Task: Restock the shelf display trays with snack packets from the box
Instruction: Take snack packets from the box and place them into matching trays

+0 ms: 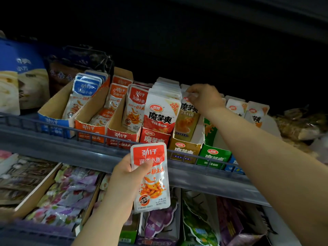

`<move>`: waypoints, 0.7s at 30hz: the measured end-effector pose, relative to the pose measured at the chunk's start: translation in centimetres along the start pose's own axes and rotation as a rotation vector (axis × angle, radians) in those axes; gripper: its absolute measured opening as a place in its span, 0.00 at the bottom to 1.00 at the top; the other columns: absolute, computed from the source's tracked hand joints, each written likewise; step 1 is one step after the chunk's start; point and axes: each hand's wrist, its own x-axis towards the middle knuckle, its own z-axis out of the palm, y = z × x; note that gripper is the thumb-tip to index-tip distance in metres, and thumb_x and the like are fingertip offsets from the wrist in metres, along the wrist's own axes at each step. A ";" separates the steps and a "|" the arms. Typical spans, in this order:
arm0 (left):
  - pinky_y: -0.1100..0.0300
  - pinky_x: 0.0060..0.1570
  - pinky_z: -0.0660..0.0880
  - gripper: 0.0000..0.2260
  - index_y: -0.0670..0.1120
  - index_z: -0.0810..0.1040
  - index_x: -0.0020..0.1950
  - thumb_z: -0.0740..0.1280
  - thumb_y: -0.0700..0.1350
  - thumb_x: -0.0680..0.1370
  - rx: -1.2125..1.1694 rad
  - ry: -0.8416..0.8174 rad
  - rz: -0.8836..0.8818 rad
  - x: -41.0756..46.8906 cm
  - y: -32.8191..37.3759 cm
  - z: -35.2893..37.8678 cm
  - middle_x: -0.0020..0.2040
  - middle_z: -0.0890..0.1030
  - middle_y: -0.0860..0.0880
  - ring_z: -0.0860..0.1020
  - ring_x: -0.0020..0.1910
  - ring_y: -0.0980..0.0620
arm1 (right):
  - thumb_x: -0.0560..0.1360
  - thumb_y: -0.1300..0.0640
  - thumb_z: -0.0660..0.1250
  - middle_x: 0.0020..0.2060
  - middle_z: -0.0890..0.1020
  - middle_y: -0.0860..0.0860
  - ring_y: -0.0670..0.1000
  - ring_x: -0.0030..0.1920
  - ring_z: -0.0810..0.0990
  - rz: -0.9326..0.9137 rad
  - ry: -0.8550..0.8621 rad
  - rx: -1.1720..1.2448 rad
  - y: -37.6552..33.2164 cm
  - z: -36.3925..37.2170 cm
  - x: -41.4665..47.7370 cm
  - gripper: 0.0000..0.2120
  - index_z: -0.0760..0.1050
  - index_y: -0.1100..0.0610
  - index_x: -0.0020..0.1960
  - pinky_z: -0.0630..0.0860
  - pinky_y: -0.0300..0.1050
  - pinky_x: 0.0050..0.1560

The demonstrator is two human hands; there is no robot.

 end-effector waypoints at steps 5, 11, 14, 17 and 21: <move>0.45 0.52 0.76 0.07 0.47 0.77 0.50 0.68 0.43 0.72 0.021 0.024 0.027 0.4 -0.1 -0.5 0.46 0.83 0.46 0.81 0.46 0.45 | 0.76 0.62 0.62 0.64 0.73 0.57 0.56 0.66 0.68 -0.017 -0.015 -0.099 0.8 0.6 0.1 0.21 0.66 0.56 0.69 0.66 0.44 0.60; 0.51 0.43 0.77 0.06 0.47 0.75 0.44 0.70 0.40 0.70 0.003 0.097 0.033 0.8 -0.2 -0.9 0.39 0.83 0.48 0.82 0.40 0.46 | 0.74 0.57 0.66 0.67 0.66 0.57 0.58 0.67 0.62 0.045 0.056 -0.265 1.6 1.0 -0.3 0.28 0.60 0.56 0.71 0.60 0.47 0.64; 0.50 0.43 0.77 0.06 0.47 0.76 0.44 0.71 0.41 0.70 0.044 0.094 0.032 0.8 -0.2 -1.0 0.37 0.84 0.50 0.82 0.38 0.46 | 0.75 0.56 0.65 0.66 0.66 0.58 0.59 0.67 0.62 0.056 0.039 -0.264 1.8 1.0 -0.5 0.26 0.61 0.56 0.70 0.60 0.49 0.65; 0.51 0.43 0.77 0.06 0.47 0.76 0.43 0.71 0.42 0.70 0.064 0.090 0.036 0.7 -0.2 -0.9 0.37 0.84 0.50 0.83 0.38 0.46 | 0.76 0.55 0.62 0.66 0.66 0.58 0.59 0.66 0.63 0.057 0.051 -0.261 1.9 0.9 -0.5 0.23 0.63 0.56 0.69 0.60 0.49 0.65; 0.48 0.46 0.78 0.05 0.47 0.76 0.43 0.71 0.42 0.70 0.073 0.082 0.035 0.5 -0.1 -0.8 0.38 0.84 0.49 0.83 0.40 0.45 | 0.78 0.54 0.59 0.67 0.66 0.58 0.60 0.67 0.62 0.077 0.032 -0.284 2.0 0.8 -0.3 0.21 0.64 0.56 0.69 0.60 0.49 0.65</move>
